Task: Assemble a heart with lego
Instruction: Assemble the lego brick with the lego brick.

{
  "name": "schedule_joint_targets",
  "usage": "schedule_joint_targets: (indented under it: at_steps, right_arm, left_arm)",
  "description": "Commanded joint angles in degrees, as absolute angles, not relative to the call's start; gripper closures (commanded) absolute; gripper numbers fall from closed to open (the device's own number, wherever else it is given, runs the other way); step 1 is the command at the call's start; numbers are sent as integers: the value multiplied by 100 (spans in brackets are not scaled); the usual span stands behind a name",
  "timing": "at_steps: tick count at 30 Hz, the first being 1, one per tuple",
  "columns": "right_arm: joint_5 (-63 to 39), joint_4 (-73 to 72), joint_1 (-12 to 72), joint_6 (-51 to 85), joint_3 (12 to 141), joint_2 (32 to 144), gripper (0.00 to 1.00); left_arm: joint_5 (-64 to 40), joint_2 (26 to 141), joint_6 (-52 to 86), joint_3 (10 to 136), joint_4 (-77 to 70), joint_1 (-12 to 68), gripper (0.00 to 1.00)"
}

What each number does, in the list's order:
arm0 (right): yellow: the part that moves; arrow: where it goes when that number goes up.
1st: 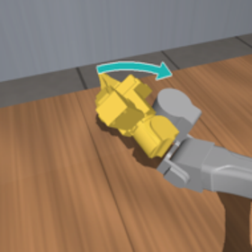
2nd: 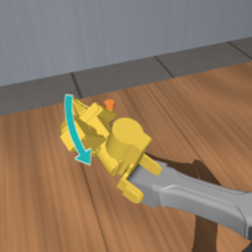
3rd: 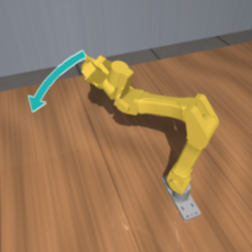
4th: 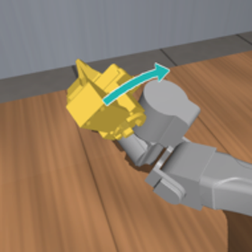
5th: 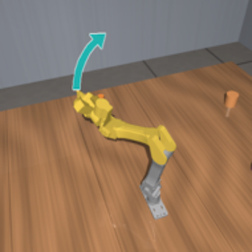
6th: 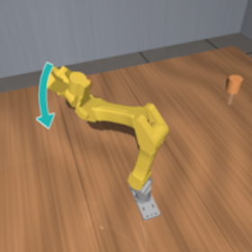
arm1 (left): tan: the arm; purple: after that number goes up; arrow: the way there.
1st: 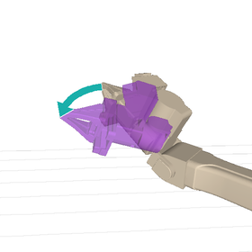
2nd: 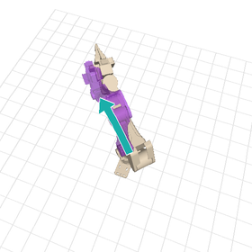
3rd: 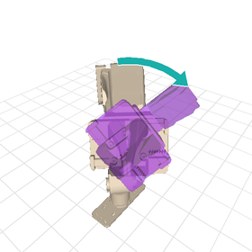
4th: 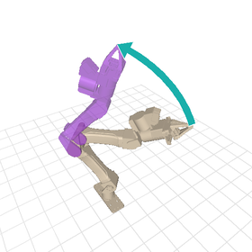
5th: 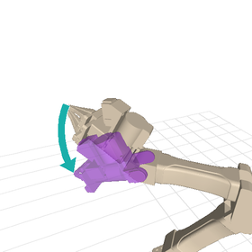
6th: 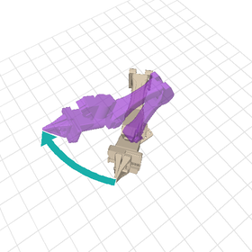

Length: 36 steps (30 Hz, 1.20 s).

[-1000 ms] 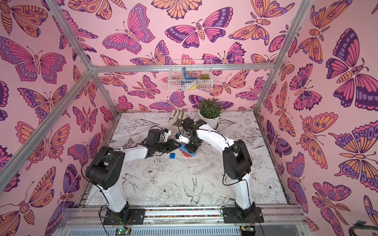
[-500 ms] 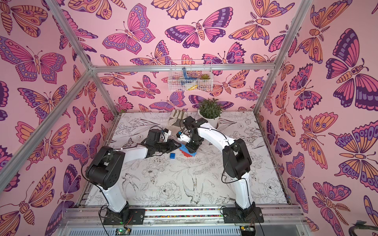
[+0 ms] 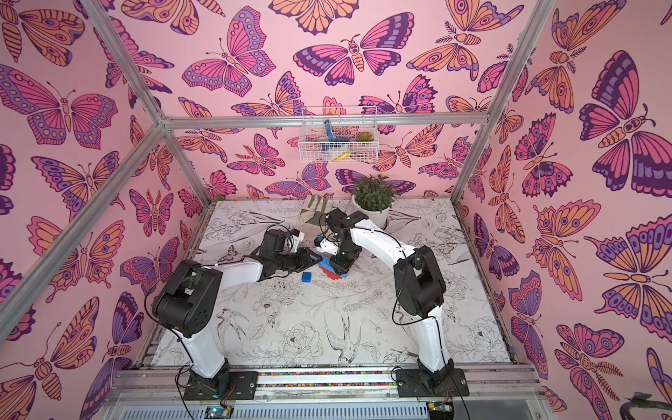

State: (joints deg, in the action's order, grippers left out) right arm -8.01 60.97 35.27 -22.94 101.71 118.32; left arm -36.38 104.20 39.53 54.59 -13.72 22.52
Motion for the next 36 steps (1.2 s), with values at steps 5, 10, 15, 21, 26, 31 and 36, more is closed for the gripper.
schedule_joint_targets:
  at_steps: [5,10,15,21,26,31,36]
  right_arm:
    - [-937,5951,3423,-2177,10080,11430,44]
    - [-1223,5725,3279,-1920,9909,10985,42]
    - [-1017,5542,3140,-1623,9782,10842,42]
    - [-859,5676,3146,-1556,9864,11027,42]
    - [-854,5744,3146,-1522,9966,11177,42]
    - [-767,5759,3146,-1528,10023,11310,42]
    - [-732,5866,3146,-1529,10133,11465,42]
  left_arm:
    - [-3590,10392,3955,5379,-1221,2276,53]
    - [-3599,10389,3965,5379,-1220,2276,53]
    - [-3586,10367,3964,5379,-1221,2276,53]
    - [-3581,10356,3977,5369,-1215,2285,53]
    - [-3576,10347,3984,5366,-1221,2291,53]
    - [-3567,10344,3986,5344,-1218,2294,53]
    - [-3569,10332,3997,5349,-1221,2294,53]
